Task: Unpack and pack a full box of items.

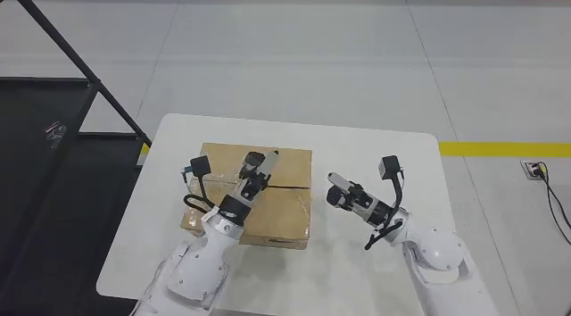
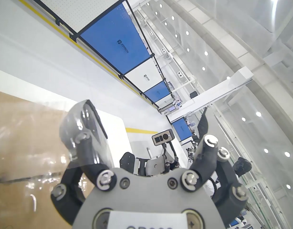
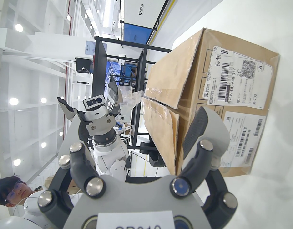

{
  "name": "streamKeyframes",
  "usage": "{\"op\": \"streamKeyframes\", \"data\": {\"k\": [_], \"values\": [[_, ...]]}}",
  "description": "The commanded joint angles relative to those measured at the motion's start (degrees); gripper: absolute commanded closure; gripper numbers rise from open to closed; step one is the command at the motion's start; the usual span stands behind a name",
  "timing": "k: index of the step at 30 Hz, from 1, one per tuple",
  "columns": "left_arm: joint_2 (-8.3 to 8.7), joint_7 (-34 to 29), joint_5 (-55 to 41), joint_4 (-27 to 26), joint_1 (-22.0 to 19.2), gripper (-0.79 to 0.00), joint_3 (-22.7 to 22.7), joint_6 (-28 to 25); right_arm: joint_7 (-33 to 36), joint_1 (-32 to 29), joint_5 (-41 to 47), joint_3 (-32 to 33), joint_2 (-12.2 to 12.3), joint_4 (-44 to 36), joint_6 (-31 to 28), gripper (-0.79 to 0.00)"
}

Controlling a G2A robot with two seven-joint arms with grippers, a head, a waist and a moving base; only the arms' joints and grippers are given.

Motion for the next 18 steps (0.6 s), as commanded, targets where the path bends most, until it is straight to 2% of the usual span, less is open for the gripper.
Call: {"op": "streamKeyframes", "data": {"k": [1,18], "values": [[-0.16,-0.11,0.48,0.1,-0.1,-0.785,0.7,0.04,0.09,-0.41,0.44,0.46,0.17,0.09,-0.3,-0.785],[-2.71,2.09,1.24,7.45,-5.46,-0.785,7.65,1.82,0.43,-2.22,3.75,2.77,1.46,2.05,-2.64,-0.785]]}}
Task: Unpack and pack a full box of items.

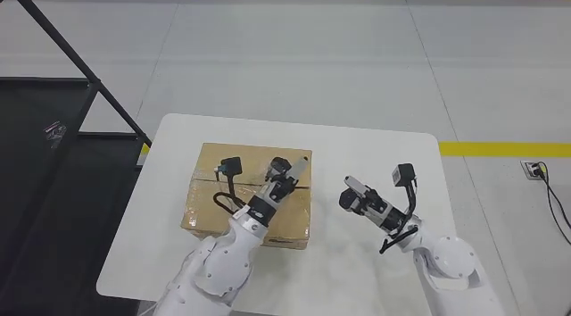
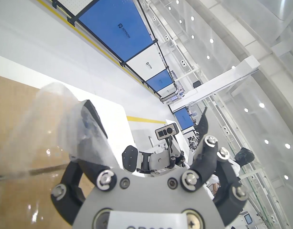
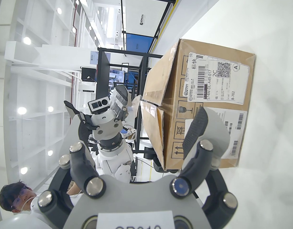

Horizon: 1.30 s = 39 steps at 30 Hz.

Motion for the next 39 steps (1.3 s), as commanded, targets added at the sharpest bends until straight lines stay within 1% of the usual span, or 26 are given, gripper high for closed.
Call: {"op": "streamKeyframes", "data": {"k": [1,15,22,29,39], "values": [[-0.34,0.33,-0.2,0.71,-0.63,-0.785,0.73,0.15,0.01,-0.08,0.26,0.09,0.12,0.18,-0.18,-0.785],[-2.48,2.25,-0.16,5.46,-3.57,-0.785,4.36,0.01,0.07,-0.92,1.63,0.5,0.98,0.77,-1.35,-0.785],[-3.55,3.89,-1.11,7.64,-4.65,-0.785,5.37,-1.76,-0.3,-1.64,2.35,0.74,1.38,0.63,-1.93,-0.785],[-4.8,5.62,-0.22,10.54,-6.35,-0.785,7.08,-2.1,-0.58,-2.27,2.71,0.8,1.76,0.3,-2.28,-0.785],[-6.01,6.32,0.21,11.36,-6.97,-0.785,7.53,-2.69,-1.11,-2.84,3.26,0.7,2.23,0.18,-2.79,-0.785]]}}
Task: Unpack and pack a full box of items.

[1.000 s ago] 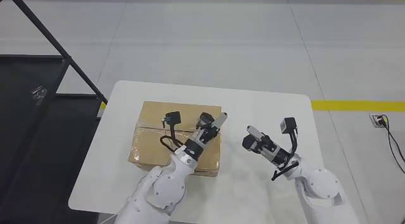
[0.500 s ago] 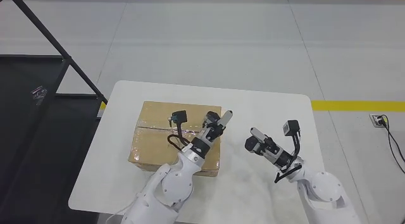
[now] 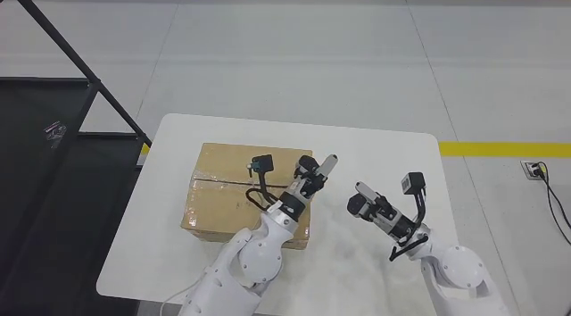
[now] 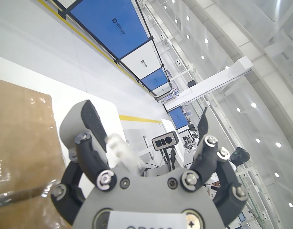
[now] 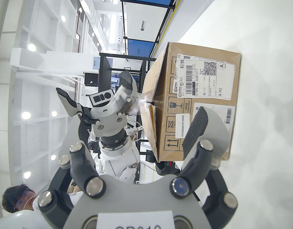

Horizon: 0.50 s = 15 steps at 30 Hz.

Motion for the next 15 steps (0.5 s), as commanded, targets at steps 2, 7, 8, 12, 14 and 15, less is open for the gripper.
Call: {"op": "streamKeyframes", "data": {"k": [2,7,8,12,14,15], "values": [[-0.36,0.05,0.02,0.08,-0.17,-0.785,0.16,0.11,-0.09,-0.13,0.16,-0.01,0.14,-0.13,-0.16,-0.785],[-1.11,0.81,-0.12,0.31,-0.38,-0.785,0.85,-0.38,-0.4,-0.49,0.23,-0.13,0.36,-0.35,-0.37,-0.785],[-1.18,0.87,-0.08,0.05,-0.25,-0.785,0.8,-0.69,-0.38,-0.56,0.29,-0.2,0.4,-0.35,-0.4,-0.785],[-0.95,0.93,0.26,-4.11,1.35,-0.785,-1.2,-2.67,-0.61,-0.8,0.4,-0.17,0.58,-0.56,-0.72,-0.785],[-0.39,-0.03,0.76,-8.34,3.2,-0.785,-3.58,-3.4,-0.96,-0.98,0.44,0.15,0.7,-1.64,-1.06,-0.785],[0.01,-0.44,1.47,-10.82,4.37,-0.785,-5.28,-3.9,-1.1,-1.06,0.32,0.24,0.76,-2.46,-1.15,-0.785]]}}
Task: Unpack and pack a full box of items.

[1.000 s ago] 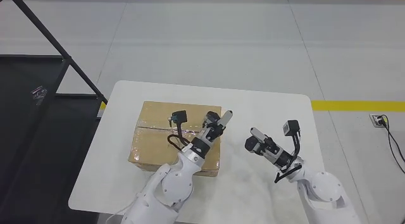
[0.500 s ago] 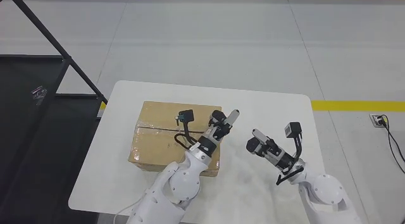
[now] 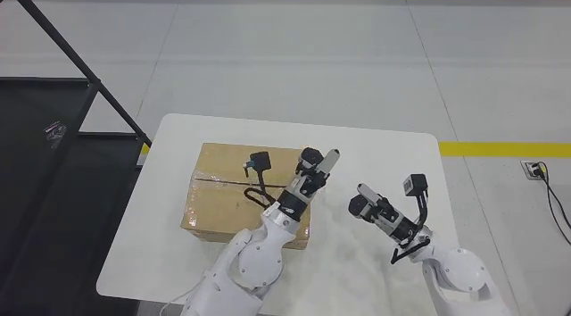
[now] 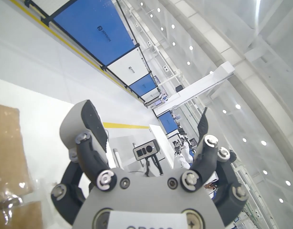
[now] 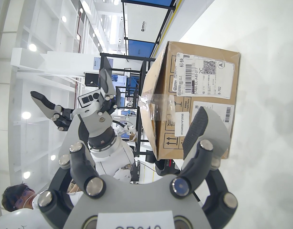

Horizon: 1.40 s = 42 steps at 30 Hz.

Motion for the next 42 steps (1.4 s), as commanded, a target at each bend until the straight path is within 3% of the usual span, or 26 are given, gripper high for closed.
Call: {"op": "streamKeyframes", "data": {"k": [1,4,8,18,25,42], "values": [[0.86,-1.34,1.39,-5.37,2.66,-0.785,-3.7,-0.83,-0.25,-0.12,-0.41,0.15,0.12,-1.64,-0.01,-0.785],[2.64,-7.21,2.41,-14.83,7.77,-0.785,-12.03,-1.05,-0.68,0.1,-1.59,0.04,0.28,-4.37,0.92,-0.785],[2.64,-7.21,2.41,-14.83,7.77,-0.785,-12.03,-1.05,-1.31,1.76,-4.84,-0.33,0.54,-7.41,3.86,-0.785],[2.64,-7.21,2.41,-14.83,7.77,-0.785,-12.03,-1.05,-1.62,2.09,-5.24,-0.99,0.5,-7.61,4.31,-0.785],[2.64,-7.21,2.41,-14.83,7.77,-0.785,-12.03,-1.05,-2.74,8.31,-3.5,-4.73,0.04,-4.49,7.02,-0.785],[2.93,1.98,4.75,-20.83,15.98,-0.785,-17.39,-4.86,-3.18,11.32,-3.65,-6.02,0.16,-1.24,10.39,-0.785]]}}
